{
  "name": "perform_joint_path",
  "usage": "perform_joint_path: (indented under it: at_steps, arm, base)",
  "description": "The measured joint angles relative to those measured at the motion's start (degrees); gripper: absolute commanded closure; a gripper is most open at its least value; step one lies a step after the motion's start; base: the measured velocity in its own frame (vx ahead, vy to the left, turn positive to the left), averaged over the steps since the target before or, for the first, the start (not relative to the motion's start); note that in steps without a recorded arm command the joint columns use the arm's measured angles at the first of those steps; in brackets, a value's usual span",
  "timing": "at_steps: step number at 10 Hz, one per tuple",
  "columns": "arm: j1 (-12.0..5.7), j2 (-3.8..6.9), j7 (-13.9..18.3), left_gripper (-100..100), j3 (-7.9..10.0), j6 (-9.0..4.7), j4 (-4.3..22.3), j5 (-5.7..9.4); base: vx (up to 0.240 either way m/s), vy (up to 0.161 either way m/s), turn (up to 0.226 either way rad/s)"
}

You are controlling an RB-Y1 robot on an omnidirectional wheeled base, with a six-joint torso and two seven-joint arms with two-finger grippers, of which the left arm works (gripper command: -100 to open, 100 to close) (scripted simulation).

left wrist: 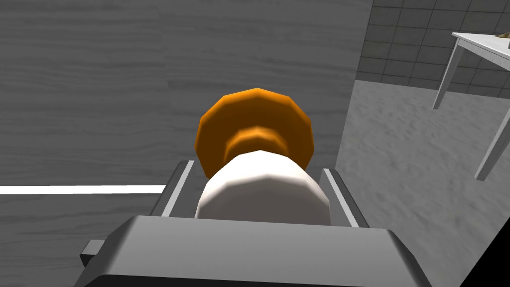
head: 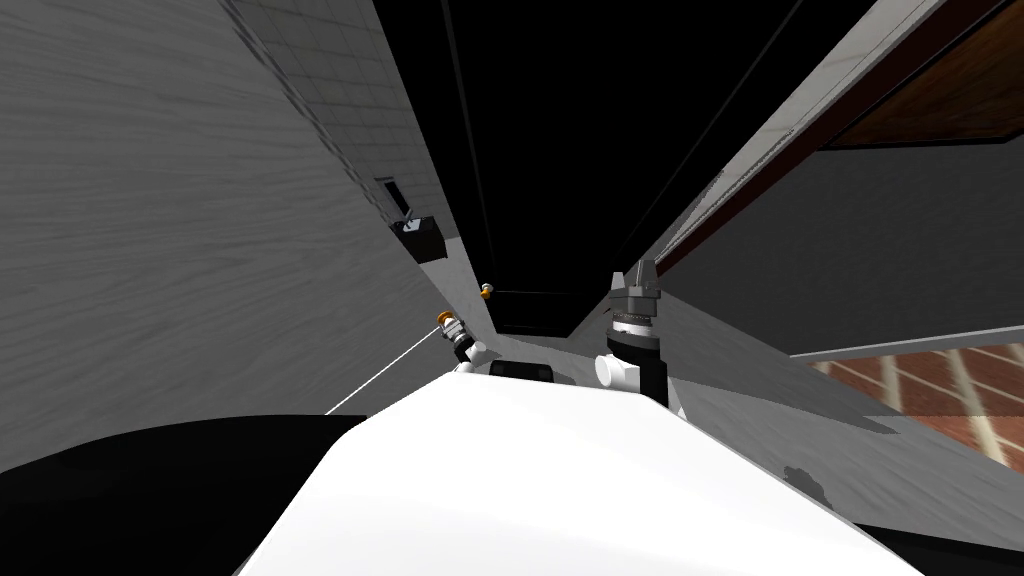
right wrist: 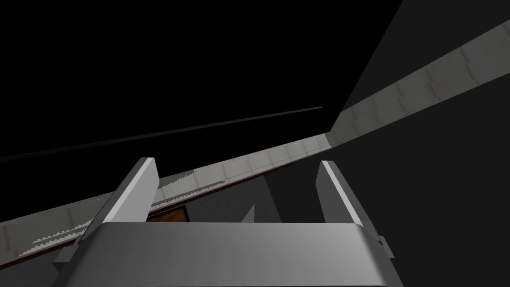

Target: Push the door open

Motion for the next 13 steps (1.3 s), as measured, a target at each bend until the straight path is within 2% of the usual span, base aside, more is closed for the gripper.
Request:
perform_joint_path:
  at_steps: [1,2,5,8,9,10,11,12,13]
  arm:
    - [-0.21,0.02,0.0,100,0.73,-0.29,0.4,0.45]
    - [0.81,-0.45,-0.9,100,1.47,0.16,-1.5,0.96]
    - [0.43,-1.07,-1.6,100,2.56,-0.68,-1.2,1.51]
    - [-1.93,-1.83,-1.5,100,5.17,-3.42,3.0,2.89]
    - [-1.03,-2.21,-2.2,100,5.58,-3.29,1.3,3.14]
    - [-0.98,-2.18,-2.5,100,5.64,-3.22,0.9,3.16]
    - [-2.08,-1.38,-1.8,100,6.31,-4.53,3.3,3.82]
    - [-0.82,-1.39,-2.8,100,6.75,-3.97,0.8,4.42]
    - [-0.97,-1.13,-3.6,100,7.21,-3.90,0.2,4.88]
  base:
    - [0.098,0.048,-0.054]
    - [0.068,0.038,0.004]
    - [0.058,0.040,-0.038]
    - [0.123,0.080,-0.032]
    - [0.044,0.026,0.002]
    - [0.040,0.102,-0.191]
    - [0.036,0.140,-0.149]
    - [0.025,0.125,-0.078]
    - [0.020,0.089,-0.028]
